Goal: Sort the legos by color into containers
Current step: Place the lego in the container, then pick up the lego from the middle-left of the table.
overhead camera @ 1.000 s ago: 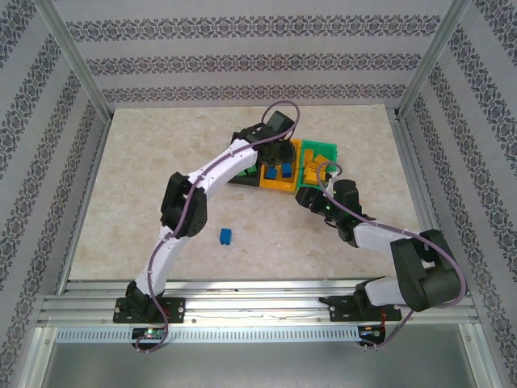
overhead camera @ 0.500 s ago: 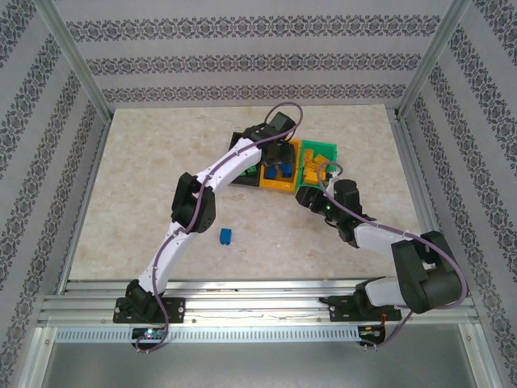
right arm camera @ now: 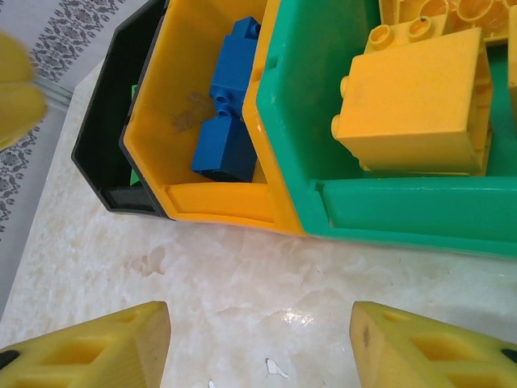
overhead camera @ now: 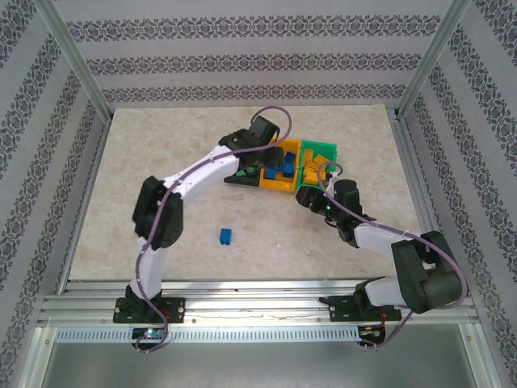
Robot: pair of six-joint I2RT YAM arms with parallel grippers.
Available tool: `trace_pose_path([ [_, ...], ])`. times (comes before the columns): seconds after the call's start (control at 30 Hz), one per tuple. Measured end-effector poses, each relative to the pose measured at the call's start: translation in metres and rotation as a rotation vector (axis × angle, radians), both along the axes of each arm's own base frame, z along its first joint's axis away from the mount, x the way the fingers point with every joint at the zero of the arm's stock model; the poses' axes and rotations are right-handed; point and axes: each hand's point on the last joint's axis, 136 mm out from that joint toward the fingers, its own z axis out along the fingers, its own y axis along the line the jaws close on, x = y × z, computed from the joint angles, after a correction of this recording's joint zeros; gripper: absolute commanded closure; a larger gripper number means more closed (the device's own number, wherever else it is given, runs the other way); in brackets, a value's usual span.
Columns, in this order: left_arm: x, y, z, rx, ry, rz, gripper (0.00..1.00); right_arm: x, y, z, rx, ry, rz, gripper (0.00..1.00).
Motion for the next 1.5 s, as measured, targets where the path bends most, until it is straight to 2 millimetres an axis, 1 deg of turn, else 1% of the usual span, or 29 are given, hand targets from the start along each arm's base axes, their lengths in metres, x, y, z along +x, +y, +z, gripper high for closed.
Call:
trace_pose_path([
  [0.1, -0.012, 0.009, 0.012, -0.044, -0.065, -0.002, 0.4, 0.0, 0.0, 0.0, 0.0, 0.001, 0.0, 0.39],
  [0.2, -0.024, 0.017, 0.011, -0.067, -0.095, -0.003, 0.4, 0.0, 0.0, -0.001, 0.0, 0.003, 0.0, 0.39],
  [0.3, -0.041, 0.028, -0.002, -0.07, -0.088, -0.006, 0.41, 0.0, 0.0, -0.003, -0.002, 0.008, 0.0, 0.39],
  [0.43, -0.075, 0.053, -0.023, -0.048, -0.051, -0.001, 0.4, 0.0, 0.0, -0.005, -0.003, 0.013, 0.0, 0.39],
  [0.53, -0.102, 0.073, -0.03, -0.037, -0.036, 0.005, 0.4, 0.0, 0.0, -0.006, -0.002, 0.018, -0.001, 0.39],
  [0.7, -0.144, 0.104, -0.034, -0.041, -0.04, 0.034, 0.4, -0.001, 0.001, -0.011, 0.002, 0.033, 0.005, 0.39],
  [0.83, -0.171, 0.124, -0.05, -0.03, -0.002, 0.056, 0.41, -0.001, 0.003, -0.015, 0.008, 0.046, 0.012, 0.39],
  [0.9, -0.18, 0.131, -0.058, -0.017, 0.021, 0.06, 0.41, -0.001, 0.004, -0.017, 0.009, 0.051, 0.015, 0.39],
  [1.0, -0.189, 0.134, -0.068, -0.005, 0.055, 0.051, 0.41, -0.002, 0.004, -0.018, 0.01, 0.053, 0.018, 0.39],
  [1.17, -0.2, 0.127, -0.083, -0.008, 0.127, -0.001, 0.41, -0.002, 0.004, -0.017, 0.01, 0.052, 0.018, 0.39],
  [1.27, -0.209, 0.127, -0.1, 0.021, 0.198, -0.028, 0.41, -0.002, 0.004, -0.017, 0.01, 0.052, 0.018, 0.39],
  [1.37, -0.219, 0.127, -0.113, 0.052, 0.254, -0.057, 0.41, -0.002, 0.004, -0.017, 0.01, 0.052, 0.018, 0.39],
  [1.5, -0.226, 0.124, -0.122, 0.081, 0.305, -0.085, 0.41, -0.002, 0.004, -0.017, 0.01, 0.052, 0.018, 0.39],
])
